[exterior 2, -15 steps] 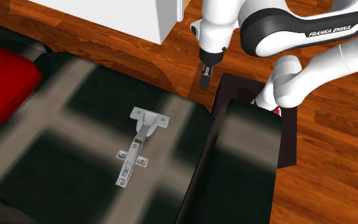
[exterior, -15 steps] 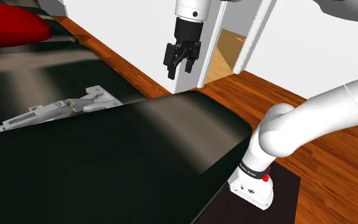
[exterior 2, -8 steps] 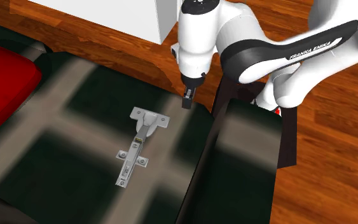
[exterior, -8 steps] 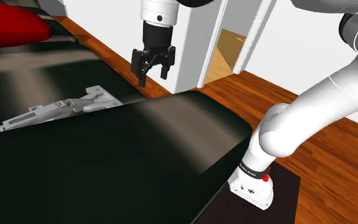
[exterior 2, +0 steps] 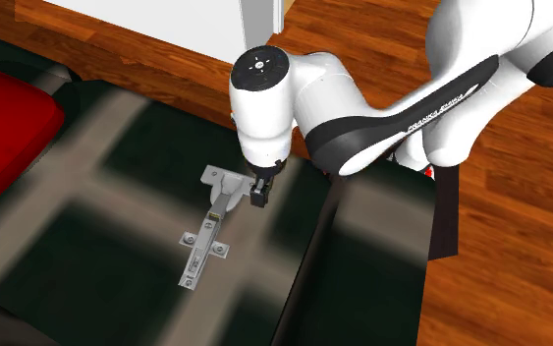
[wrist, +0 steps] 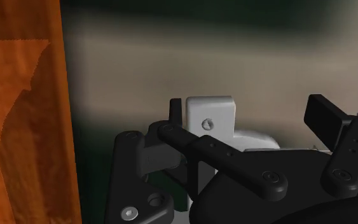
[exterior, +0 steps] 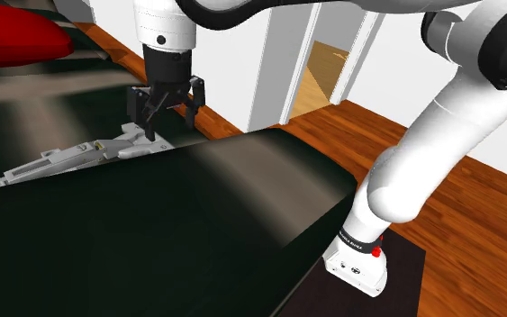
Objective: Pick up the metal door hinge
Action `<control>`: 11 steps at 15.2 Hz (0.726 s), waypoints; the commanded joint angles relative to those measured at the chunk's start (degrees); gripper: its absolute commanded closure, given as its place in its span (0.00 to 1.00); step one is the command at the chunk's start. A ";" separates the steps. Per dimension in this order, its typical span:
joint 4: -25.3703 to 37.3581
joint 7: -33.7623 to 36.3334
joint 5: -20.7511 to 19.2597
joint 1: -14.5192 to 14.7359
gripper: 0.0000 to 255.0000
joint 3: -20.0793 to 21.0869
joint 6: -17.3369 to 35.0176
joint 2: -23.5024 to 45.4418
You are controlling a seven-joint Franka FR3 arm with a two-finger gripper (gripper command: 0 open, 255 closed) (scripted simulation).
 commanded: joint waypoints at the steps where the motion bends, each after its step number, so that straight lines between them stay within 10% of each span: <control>1: 3.87 3.61 -2.65 0.85 0.00 1.78 0.56 4.96; 11: 30.34 17.65 -17.92 12.83 0.00 3.24 -3.72 31.14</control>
